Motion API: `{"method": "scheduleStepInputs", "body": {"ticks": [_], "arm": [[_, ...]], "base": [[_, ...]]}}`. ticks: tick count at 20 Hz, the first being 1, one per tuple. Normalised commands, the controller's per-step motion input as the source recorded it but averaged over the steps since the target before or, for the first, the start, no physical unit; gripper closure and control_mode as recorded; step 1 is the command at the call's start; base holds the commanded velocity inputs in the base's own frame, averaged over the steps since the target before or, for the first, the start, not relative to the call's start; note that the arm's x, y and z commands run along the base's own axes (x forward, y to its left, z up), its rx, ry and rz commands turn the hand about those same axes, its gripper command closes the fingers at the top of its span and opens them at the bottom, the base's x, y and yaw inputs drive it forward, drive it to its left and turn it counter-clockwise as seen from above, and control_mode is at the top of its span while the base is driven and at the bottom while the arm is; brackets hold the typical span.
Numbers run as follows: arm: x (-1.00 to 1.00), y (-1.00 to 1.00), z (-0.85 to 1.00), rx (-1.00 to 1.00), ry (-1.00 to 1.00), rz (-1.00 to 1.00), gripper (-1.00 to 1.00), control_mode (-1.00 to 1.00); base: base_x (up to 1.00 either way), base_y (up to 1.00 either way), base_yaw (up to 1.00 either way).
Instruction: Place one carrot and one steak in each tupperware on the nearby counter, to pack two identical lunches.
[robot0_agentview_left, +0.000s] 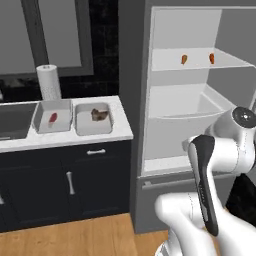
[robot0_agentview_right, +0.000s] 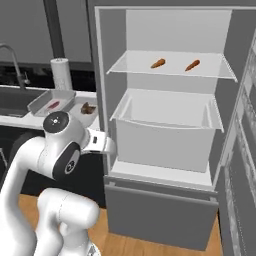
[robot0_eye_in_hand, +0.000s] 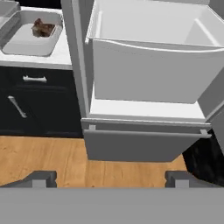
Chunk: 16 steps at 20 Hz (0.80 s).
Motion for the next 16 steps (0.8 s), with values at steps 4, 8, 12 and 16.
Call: {"method": "scheduleStepInputs", "body": {"ticks": [4, 8, 12, 16], "arm": [[0.00, 0.00, 0.00, 0.00, 0.00, 0.00, -1.00, 1.00], [0.00, 0.00, 0.00, 0.00, 0.00, 0.00, -1.00, 1.00], [0.00, 0.00, 0.00, 0.00, 0.00, 0.00, -1.00, 1.00], [0.09, -0.04, 0.04, 0.01, -0.06, 0.01, -1.00, -1.00]], "base": [[0.79, -0.60, 0.00], [0.79, -0.43, 0.00], [0.81, -0.51, 0.00], [0.33, -0.18, 0.00]]}}
